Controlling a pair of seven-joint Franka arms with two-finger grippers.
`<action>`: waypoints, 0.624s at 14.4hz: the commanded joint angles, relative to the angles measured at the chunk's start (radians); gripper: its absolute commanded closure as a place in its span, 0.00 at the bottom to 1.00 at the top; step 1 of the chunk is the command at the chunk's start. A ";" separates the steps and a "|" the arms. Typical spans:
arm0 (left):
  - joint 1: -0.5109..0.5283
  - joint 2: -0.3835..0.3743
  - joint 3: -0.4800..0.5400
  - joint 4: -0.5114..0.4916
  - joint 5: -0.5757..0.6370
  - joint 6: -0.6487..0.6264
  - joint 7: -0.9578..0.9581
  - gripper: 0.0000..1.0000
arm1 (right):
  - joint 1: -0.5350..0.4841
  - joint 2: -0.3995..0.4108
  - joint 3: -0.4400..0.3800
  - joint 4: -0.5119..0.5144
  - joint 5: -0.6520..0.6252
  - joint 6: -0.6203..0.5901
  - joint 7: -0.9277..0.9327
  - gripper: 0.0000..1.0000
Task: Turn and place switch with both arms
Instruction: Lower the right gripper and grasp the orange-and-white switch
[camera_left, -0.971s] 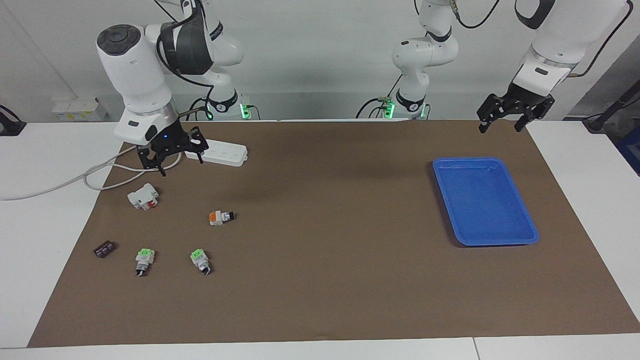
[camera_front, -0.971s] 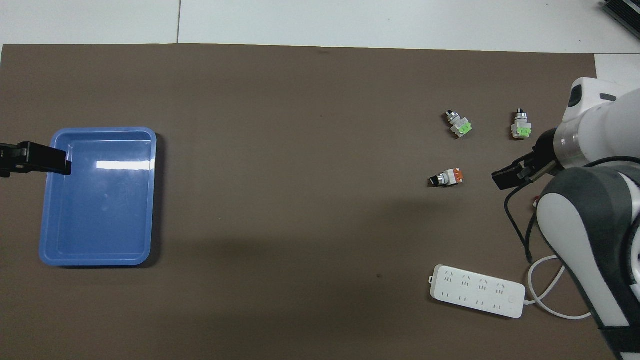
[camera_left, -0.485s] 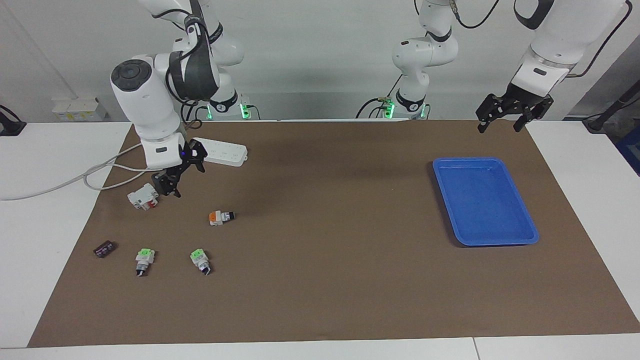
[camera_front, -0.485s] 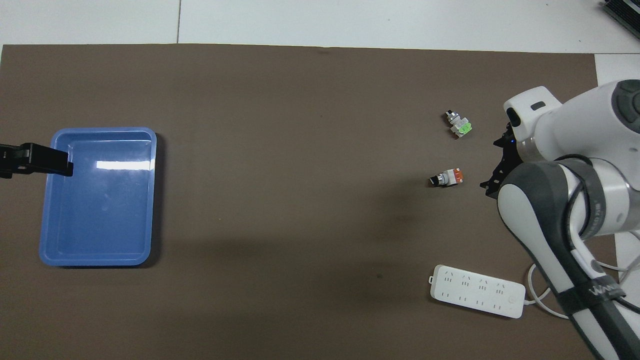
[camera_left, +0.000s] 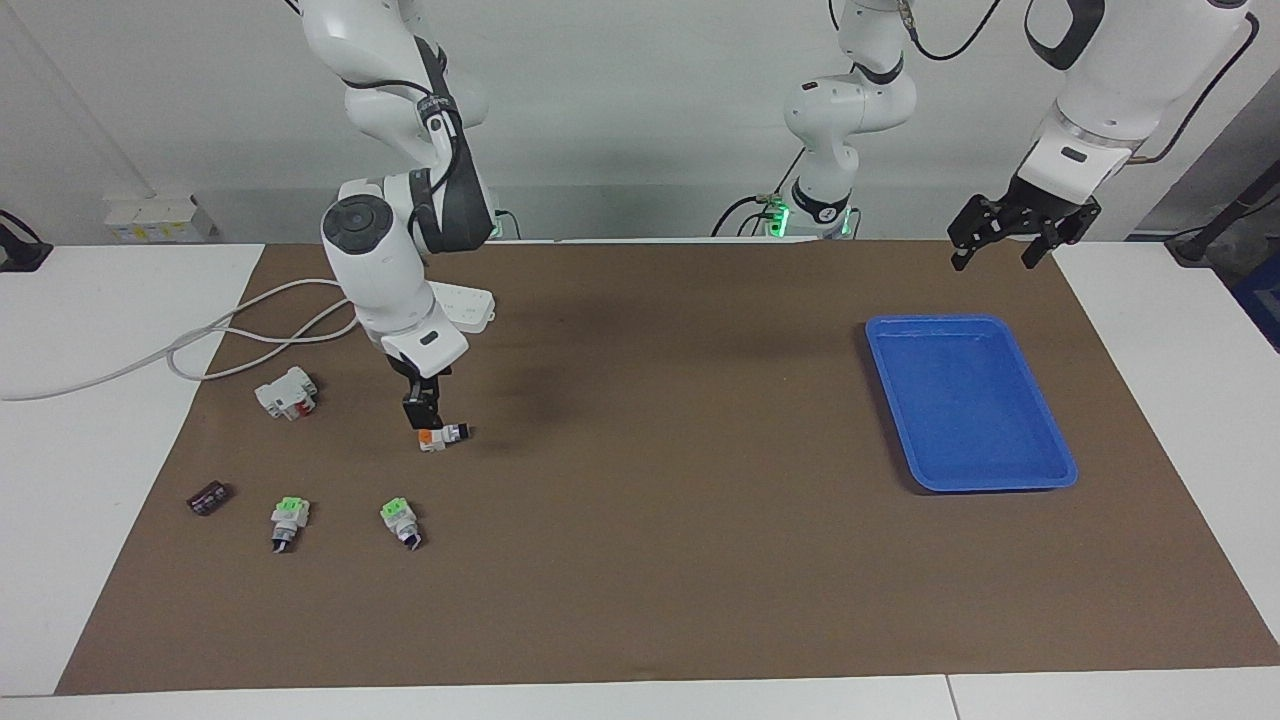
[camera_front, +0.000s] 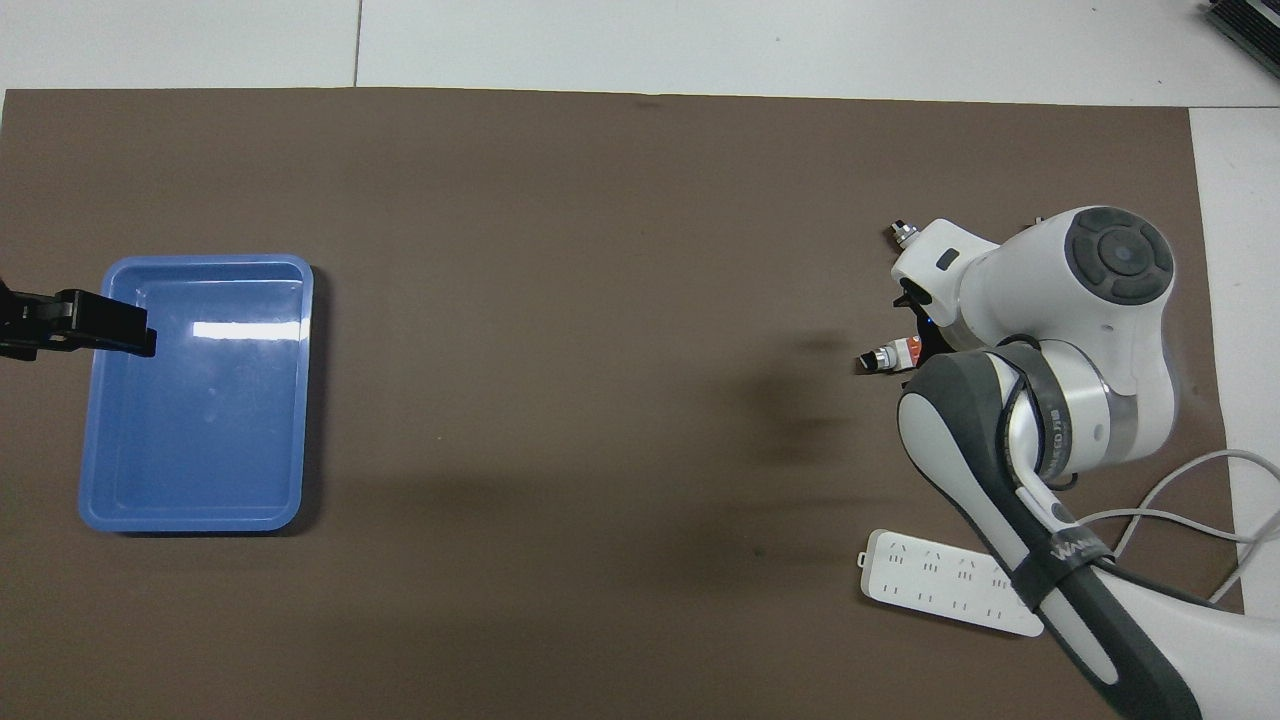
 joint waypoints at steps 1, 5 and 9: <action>-0.017 -0.015 0.003 -0.030 0.012 0.015 0.010 0.00 | -0.035 0.022 0.002 -0.008 0.059 0.029 -0.153 0.00; -0.016 -0.012 0.001 -0.027 0.012 0.028 0.011 0.00 | -0.037 0.044 0.000 -0.034 0.082 0.086 -0.234 0.00; -0.016 -0.012 0.001 -0.028 0.012 0.031 0.011 0.00 | -0.061 0.052 0.002 -0.105 0.086 0.183 -0.337 0.00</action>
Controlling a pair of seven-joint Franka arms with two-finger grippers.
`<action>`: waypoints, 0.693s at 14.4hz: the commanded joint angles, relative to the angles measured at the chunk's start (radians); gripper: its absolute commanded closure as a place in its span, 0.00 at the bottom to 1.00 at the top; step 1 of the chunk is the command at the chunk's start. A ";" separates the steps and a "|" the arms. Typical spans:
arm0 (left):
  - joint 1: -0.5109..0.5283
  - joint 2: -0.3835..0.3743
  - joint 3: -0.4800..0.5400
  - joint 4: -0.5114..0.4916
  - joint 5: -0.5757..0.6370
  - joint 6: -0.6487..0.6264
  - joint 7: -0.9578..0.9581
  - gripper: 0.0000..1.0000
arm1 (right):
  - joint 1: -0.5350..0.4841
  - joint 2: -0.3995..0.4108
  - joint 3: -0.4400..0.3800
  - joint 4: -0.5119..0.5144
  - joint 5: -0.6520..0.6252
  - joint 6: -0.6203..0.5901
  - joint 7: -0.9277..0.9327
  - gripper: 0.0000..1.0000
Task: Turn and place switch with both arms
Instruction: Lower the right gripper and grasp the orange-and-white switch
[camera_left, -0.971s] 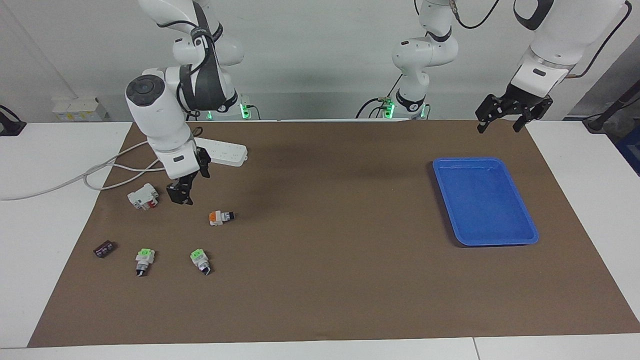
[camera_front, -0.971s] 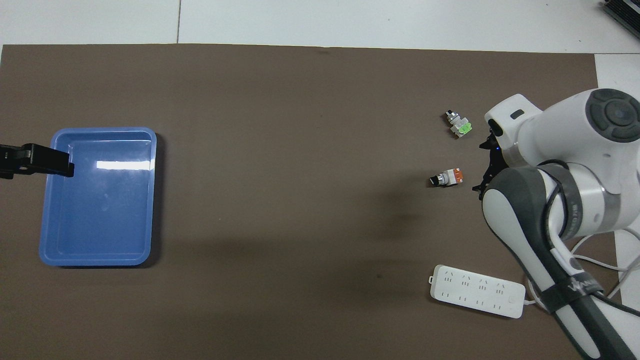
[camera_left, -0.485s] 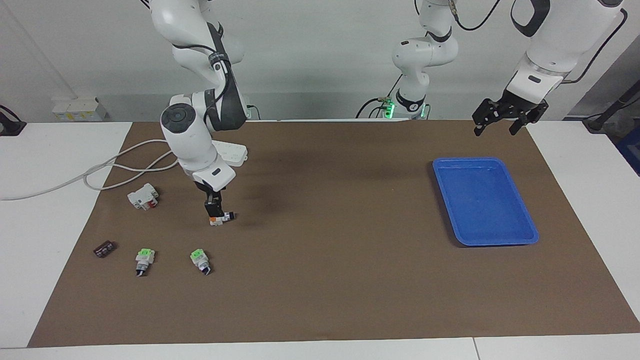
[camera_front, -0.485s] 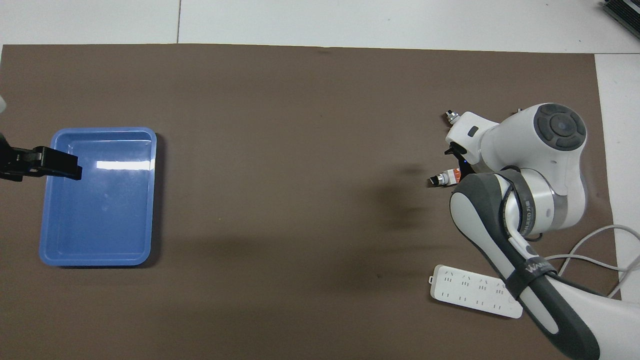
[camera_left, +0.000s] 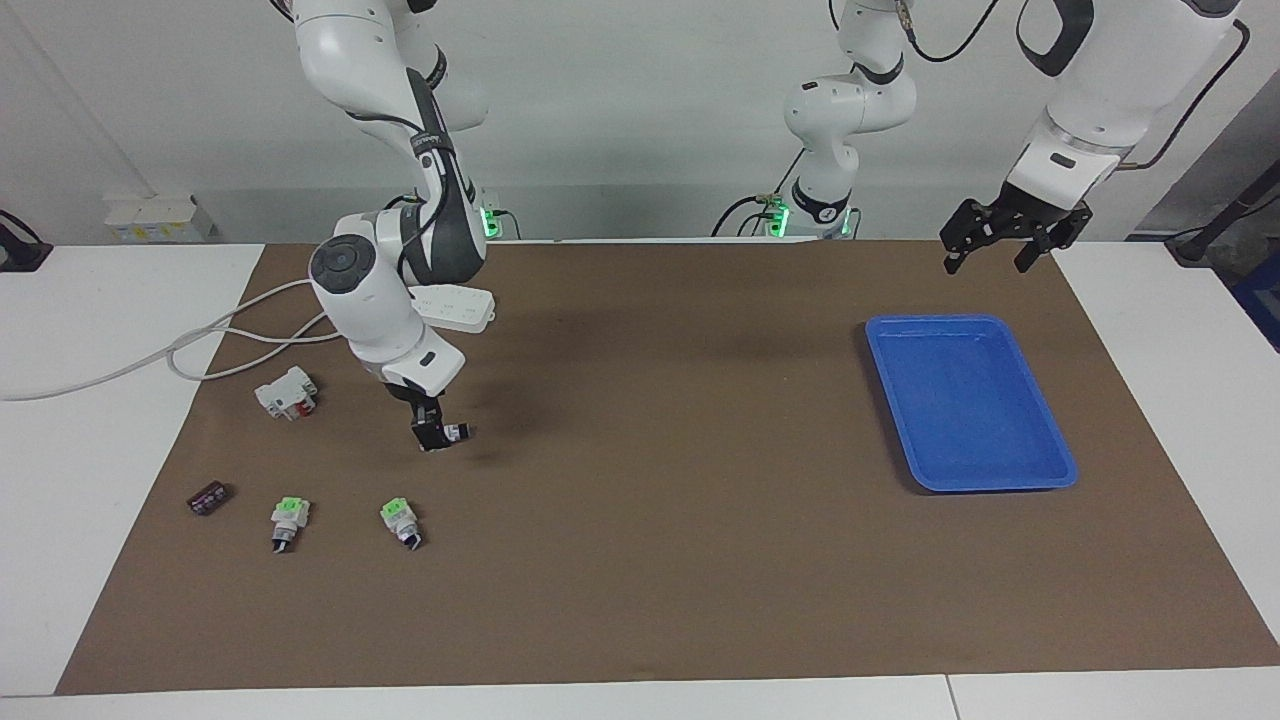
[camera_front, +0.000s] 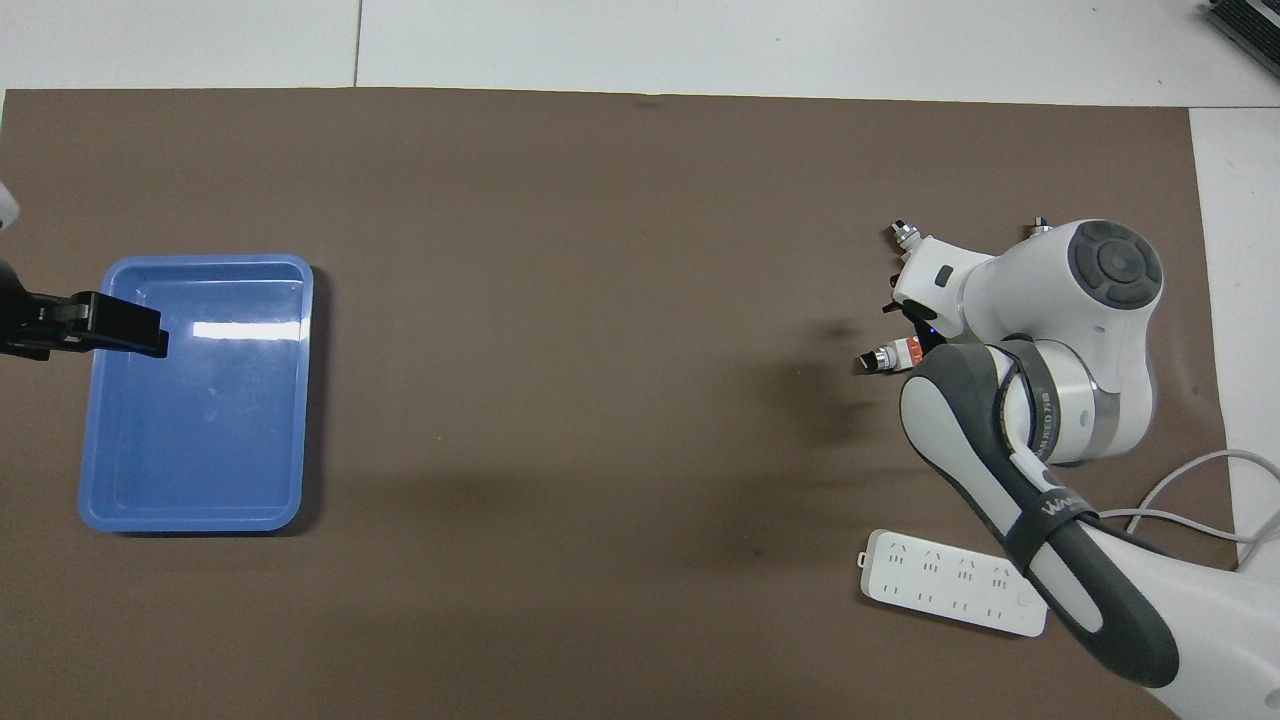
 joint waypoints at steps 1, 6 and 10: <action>-0.012 -0.012 0.010 -0.020 0.012 0.022 0.010 0.00 | -0.026 -0.006 0.008 -0.056 0.031 0.059 -0.076 0.00; -0.013 -0.012 0.008 -0.020 0.012 0.028 0.010 0.00 | -0.037 0.001 0.007 -0.096 0.031 0.077 -0.095 0.00; -0.012 -0.011 0.010 -0.017 0.012 0.037 0.011 0.00 | -0.049 0.015 0.007 -0.105 0.031 0.126 -0.113 0.00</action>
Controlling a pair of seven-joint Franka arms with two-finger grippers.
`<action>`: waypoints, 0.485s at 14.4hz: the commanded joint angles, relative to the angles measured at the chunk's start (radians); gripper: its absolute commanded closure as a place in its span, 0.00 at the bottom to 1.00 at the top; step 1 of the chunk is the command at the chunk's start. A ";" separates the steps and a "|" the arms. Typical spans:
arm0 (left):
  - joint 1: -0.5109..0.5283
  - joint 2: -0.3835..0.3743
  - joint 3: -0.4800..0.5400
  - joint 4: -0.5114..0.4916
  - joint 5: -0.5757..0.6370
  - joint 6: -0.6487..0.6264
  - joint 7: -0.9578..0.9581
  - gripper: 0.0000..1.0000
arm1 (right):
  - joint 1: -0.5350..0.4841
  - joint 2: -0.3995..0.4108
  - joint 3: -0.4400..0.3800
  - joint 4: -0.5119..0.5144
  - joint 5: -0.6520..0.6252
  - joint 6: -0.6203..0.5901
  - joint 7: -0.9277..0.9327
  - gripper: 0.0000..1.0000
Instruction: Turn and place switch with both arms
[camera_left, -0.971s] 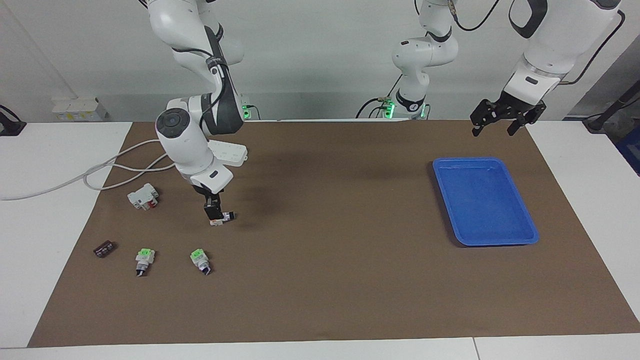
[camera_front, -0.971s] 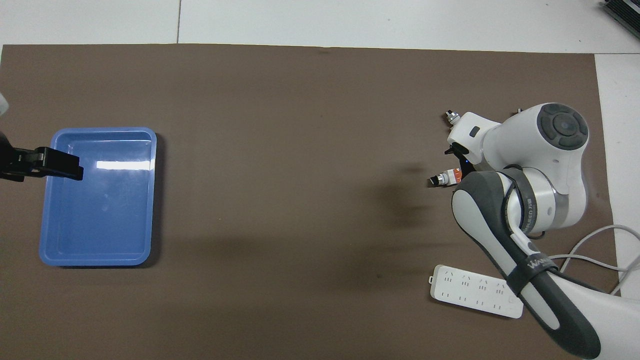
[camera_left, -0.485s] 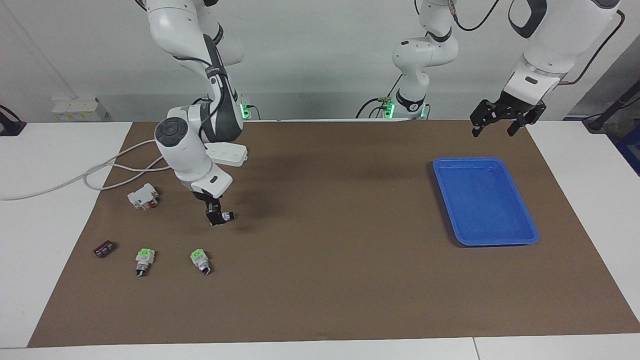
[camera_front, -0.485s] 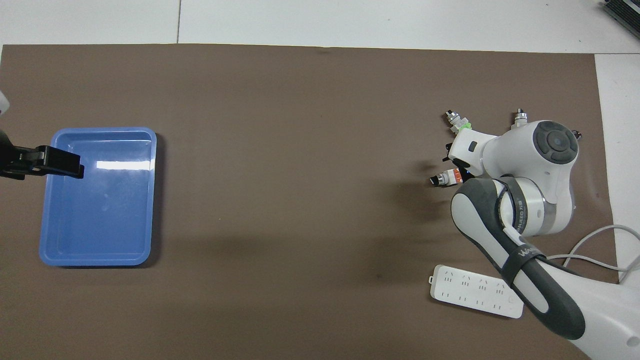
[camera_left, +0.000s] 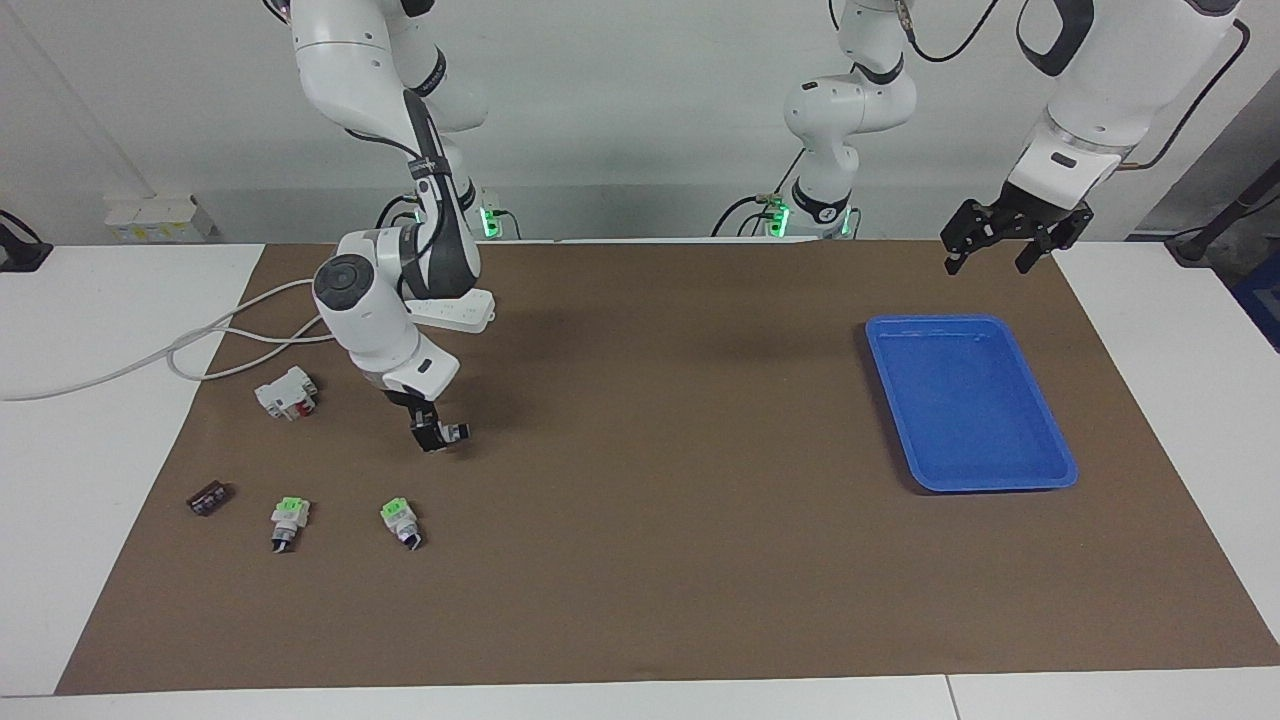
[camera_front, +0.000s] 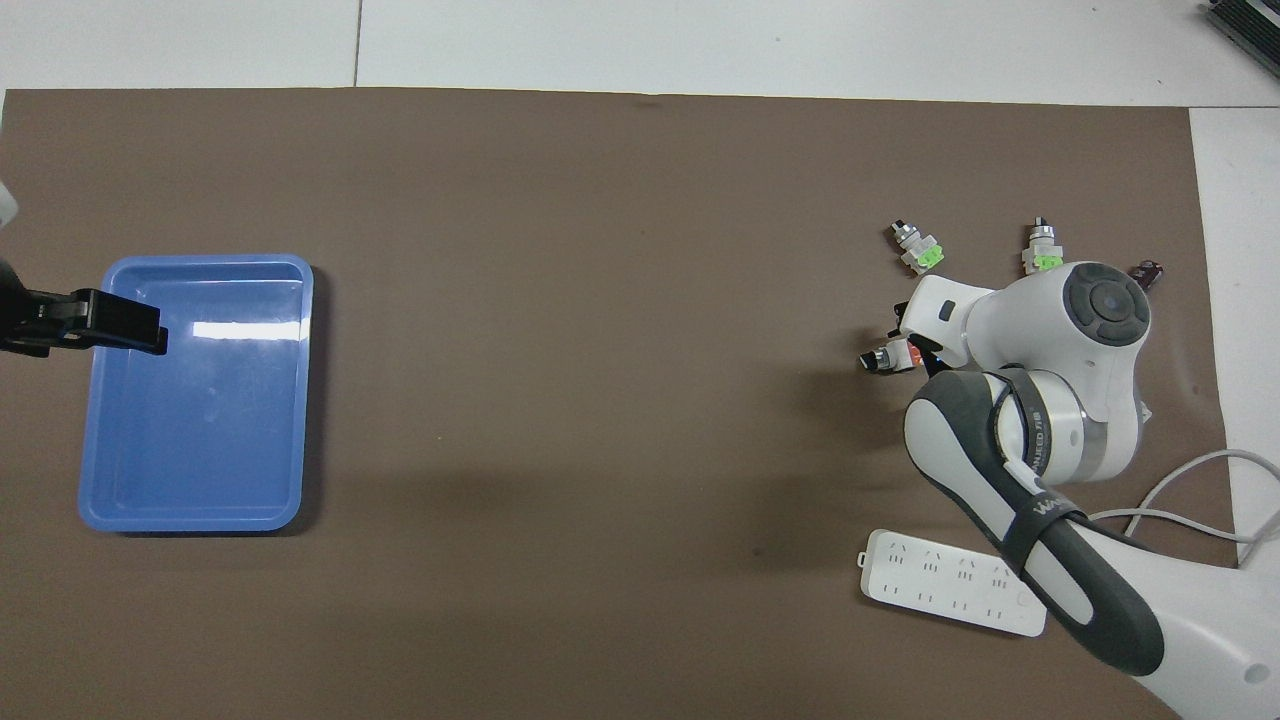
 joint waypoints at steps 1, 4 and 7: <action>-0.012 -0.011 0.010 -0.019 0.012 0.035 0.010 0.00 | -0.019 0.010 0.009 -0.012 0.029 0.041 -0.051 0.00; -0.010 -0.008 0.008 -0.022 0.012 0.041 0.011 0.00 | -0.018 0.017 0.008 -0.014 0.029 0.056 -0.052 0.00; -0.012 -0.008 0.010 -0.019 0.012 0.041 0.010 0.00 | -0.013 0.017 0.009 -0.026 0.031 0.079 -0.043 0.00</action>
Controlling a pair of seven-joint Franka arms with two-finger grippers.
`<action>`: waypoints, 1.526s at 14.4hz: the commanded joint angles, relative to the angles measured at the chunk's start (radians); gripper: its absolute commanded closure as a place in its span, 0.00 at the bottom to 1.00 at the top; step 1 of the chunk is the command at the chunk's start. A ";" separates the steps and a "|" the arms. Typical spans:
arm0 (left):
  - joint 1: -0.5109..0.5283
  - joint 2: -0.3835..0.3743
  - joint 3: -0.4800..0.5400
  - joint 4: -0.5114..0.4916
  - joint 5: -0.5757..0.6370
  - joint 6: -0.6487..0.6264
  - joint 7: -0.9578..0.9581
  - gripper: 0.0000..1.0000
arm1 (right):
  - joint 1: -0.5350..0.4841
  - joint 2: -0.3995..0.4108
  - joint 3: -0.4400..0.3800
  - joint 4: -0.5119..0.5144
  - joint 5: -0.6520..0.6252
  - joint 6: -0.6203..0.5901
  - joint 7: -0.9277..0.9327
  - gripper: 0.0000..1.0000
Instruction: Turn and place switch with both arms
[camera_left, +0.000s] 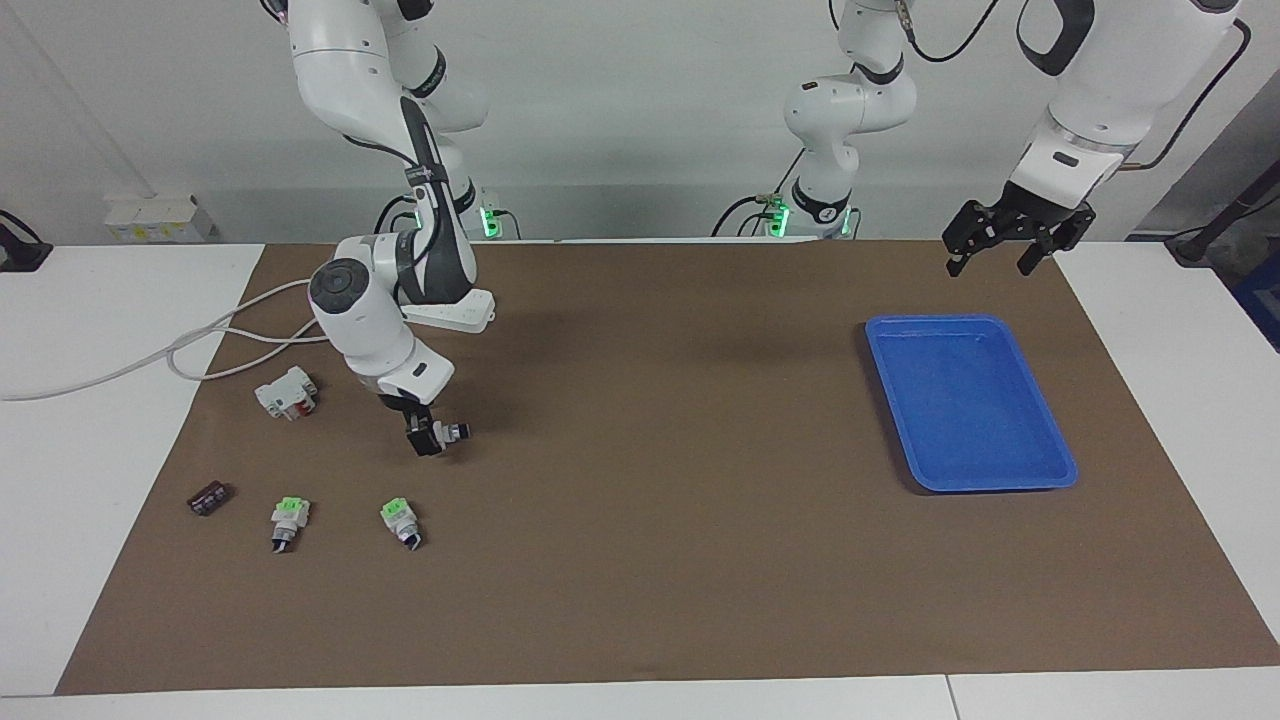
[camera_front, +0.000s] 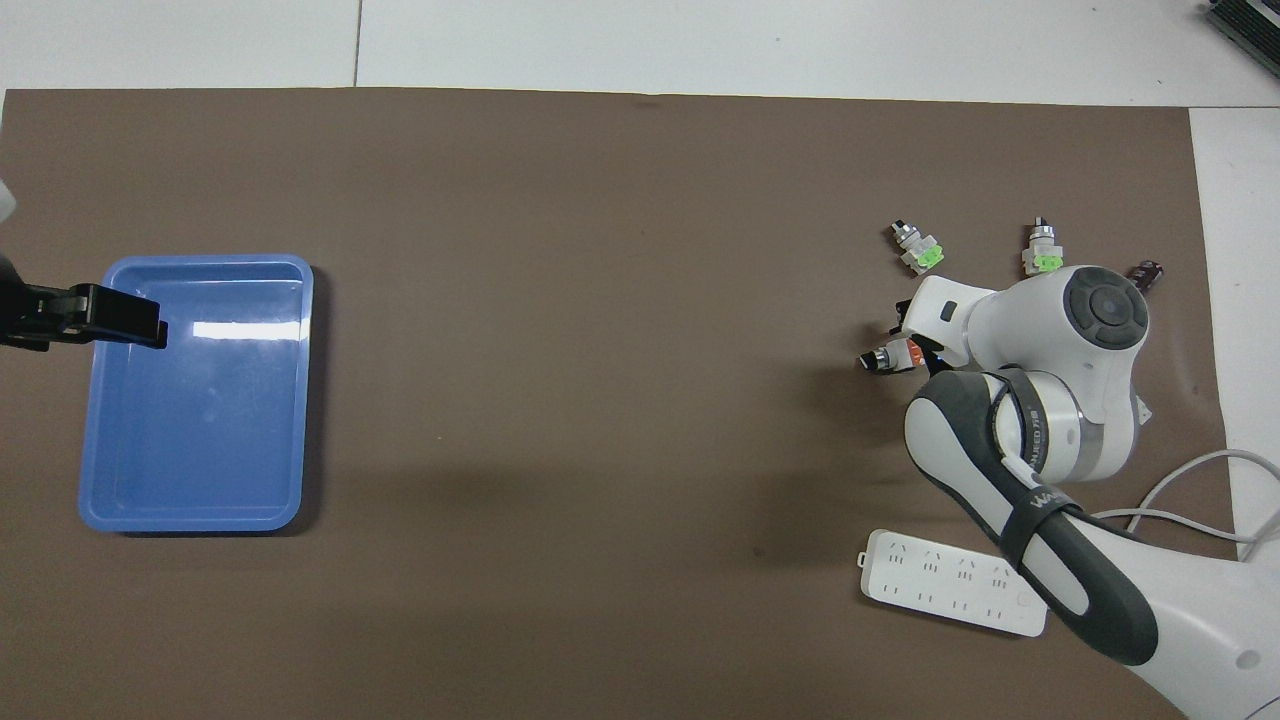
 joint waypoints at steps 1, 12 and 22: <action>-0.012 -0.010 0.009 -0.018 0.012 0.025 0.010 0.00 | -0.005 -0.001 0.007 -0.028 0.031 0.056 -0.023 0.00; -0.017 0.001 0.006 -0.032 -0.004 0.057 0.004 0.00 | 0.004 -0.002 0.007 -0.054 0.032 0.108 -0.002 0.21; -0.006 0.013 0.008 -0.029 -0.054 0.082 0.002 0.00 | 0.004 -0.004 0.007 -0.054 0.032 0.107 0.036 0.79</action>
